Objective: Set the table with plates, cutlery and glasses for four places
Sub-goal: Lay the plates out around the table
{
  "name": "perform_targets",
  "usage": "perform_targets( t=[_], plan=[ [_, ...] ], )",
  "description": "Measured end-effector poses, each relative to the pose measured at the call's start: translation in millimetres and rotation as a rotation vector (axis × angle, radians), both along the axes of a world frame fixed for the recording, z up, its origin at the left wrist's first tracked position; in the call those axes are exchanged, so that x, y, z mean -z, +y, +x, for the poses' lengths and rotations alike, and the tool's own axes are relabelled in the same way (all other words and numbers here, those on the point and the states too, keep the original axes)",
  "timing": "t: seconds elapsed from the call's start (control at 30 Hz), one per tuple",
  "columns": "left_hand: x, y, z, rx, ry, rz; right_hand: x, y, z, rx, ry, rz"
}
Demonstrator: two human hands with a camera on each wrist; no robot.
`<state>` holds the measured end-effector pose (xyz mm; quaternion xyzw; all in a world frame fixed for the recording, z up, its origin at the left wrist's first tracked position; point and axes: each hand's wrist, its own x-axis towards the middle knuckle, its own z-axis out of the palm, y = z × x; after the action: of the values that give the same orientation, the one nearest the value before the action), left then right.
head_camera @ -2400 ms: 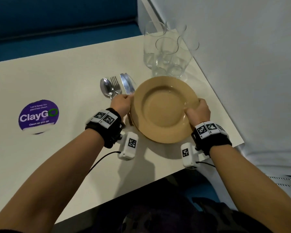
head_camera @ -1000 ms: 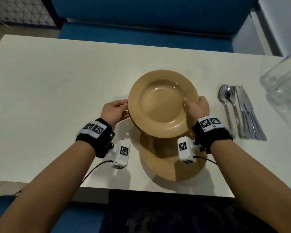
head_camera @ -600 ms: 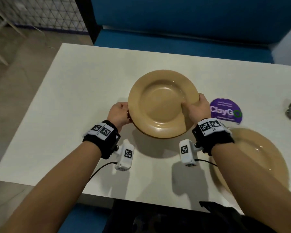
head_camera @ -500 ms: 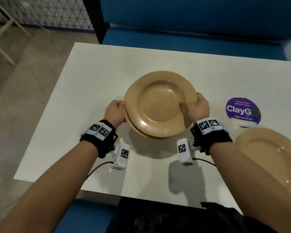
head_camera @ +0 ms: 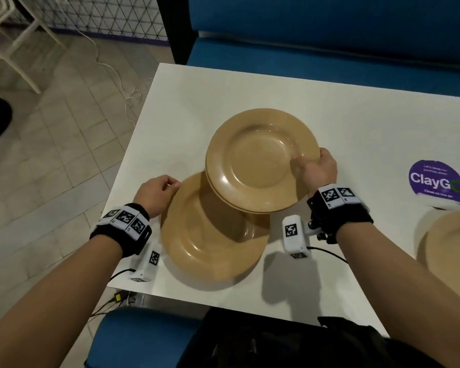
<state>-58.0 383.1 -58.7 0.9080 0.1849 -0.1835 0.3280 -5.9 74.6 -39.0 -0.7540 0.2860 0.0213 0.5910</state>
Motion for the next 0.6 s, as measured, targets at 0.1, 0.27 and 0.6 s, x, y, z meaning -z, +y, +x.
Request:
perform_targets(
  t=[0.1, 0.27, 0.6],
  plan=[
    [-5.8, -4.9, 1.1, 0.024, -0.052, 0.082, 3.8, 8.6, 2.6, -0.053, -0.014, -0.012],
    [-25.5, -51.2, 33.4, -0.036, -0.242, -0.209, 1.6, 1.4, 9.5, -0.019, -0.041, 0.025],
    [-28.2, -199.6, 107.2, -0.302, -0.090, -0.699, -18.2, -133.2, 19.4, 0.007, 0.089, -0.308]
  ],
)
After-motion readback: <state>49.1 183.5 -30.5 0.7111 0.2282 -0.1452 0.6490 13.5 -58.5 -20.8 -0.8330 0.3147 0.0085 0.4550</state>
